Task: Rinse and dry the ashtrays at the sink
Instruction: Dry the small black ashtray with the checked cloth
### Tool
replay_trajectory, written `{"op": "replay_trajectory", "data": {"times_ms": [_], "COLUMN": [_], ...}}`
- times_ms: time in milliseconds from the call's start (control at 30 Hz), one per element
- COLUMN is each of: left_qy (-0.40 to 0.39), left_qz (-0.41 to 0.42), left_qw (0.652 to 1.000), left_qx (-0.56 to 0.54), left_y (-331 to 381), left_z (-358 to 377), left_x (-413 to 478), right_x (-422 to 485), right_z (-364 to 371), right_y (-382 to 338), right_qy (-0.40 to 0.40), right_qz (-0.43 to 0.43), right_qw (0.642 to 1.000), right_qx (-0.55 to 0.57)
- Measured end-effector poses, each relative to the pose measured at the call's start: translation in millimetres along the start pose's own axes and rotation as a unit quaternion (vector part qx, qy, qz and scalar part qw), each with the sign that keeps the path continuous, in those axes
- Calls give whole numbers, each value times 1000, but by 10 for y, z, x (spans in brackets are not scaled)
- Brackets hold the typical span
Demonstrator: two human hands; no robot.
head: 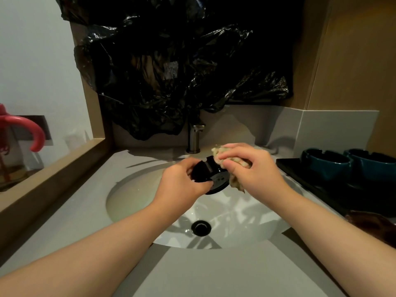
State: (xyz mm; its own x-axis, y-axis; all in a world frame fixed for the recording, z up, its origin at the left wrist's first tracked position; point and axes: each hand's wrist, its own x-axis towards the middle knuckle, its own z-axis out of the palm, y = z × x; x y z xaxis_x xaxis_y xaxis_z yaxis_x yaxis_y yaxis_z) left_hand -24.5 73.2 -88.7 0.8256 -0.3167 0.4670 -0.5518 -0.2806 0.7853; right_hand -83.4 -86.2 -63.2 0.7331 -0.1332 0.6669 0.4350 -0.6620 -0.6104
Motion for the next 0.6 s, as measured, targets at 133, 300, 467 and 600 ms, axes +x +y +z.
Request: {"op": "replay_trajectory", "data": {"times_ms": [133, 300, 467, 600], "left_qy": [16, -2, 2, -17], "left_qz": [-15, 13, 19, -3], "left_qw": [1000, 1000, 1000, 999], "left_qx": [-20, 18, -17, -28], "left_y": [24, 28, 67, 53], "left_z": [-37, -1, 11, 18], "left_x": [23, 2, -28, -28], "right_x": [13, -64, -39, -42], "right_z": [-93, 39, -35, -48], "right_y": [66, -108, -84, -64], "right_qy": [31, 7, 46, 48], "right_qz": [34, -94, 10, 50], "right_qw": [998, 989, 999, 998], "right_qx": [-53, -115, 1, 12]}}
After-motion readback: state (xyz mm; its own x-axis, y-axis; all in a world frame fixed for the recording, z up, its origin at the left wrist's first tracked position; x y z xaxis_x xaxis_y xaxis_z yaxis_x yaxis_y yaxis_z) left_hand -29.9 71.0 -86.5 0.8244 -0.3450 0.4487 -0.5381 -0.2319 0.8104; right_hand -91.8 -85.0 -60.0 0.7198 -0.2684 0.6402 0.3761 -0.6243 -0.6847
